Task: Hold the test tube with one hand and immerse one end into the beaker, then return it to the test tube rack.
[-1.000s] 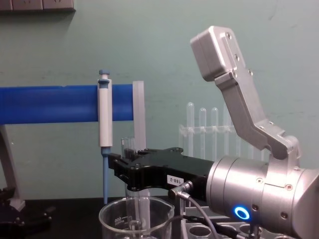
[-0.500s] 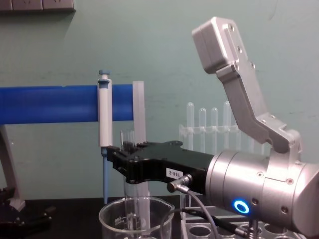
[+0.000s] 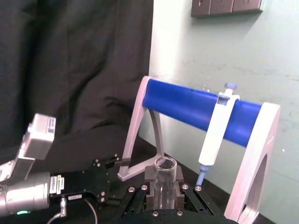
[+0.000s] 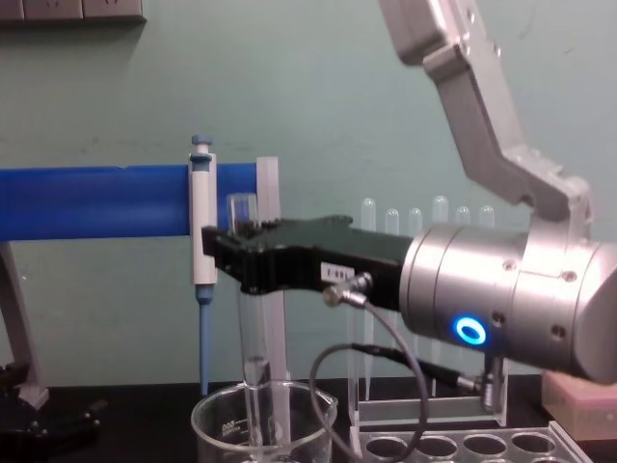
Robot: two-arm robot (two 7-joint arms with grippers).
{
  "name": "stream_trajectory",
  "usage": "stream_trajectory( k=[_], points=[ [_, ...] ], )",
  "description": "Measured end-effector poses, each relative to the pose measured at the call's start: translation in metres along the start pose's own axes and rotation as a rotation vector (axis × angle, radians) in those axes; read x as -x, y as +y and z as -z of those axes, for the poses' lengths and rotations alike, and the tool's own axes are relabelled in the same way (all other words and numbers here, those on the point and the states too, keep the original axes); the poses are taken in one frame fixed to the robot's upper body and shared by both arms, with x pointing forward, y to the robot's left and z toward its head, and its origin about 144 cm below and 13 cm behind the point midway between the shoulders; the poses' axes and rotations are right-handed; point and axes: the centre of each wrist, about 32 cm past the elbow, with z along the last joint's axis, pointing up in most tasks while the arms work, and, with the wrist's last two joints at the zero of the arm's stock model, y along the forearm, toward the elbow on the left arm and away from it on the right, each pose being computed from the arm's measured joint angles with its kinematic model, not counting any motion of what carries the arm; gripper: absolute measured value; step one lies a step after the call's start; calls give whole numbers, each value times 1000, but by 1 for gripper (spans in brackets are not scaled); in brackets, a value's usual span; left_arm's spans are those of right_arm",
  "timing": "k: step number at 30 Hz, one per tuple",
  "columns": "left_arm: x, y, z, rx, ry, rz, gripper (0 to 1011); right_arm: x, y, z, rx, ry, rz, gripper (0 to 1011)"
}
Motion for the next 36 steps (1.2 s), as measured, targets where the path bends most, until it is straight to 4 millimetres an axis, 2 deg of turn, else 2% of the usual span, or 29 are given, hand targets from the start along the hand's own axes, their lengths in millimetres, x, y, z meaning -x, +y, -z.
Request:
stream_trajectory(
  k=[12,21,30,36],
  points=[
    [0,0,0,0,0,0,1000,-4,0,-32,-39,1,-13,230],
    [0,0,0,0,0,0,1000,-9,-11,-62,-68,32,-36,230],
    [0,0,0,0,0,0,1000,-19,-38,-82,-55,9,-15,230],
    [0,0,0,0,0,0,1000,-26,-62,-78,-21,5,40,230]
  ],
)
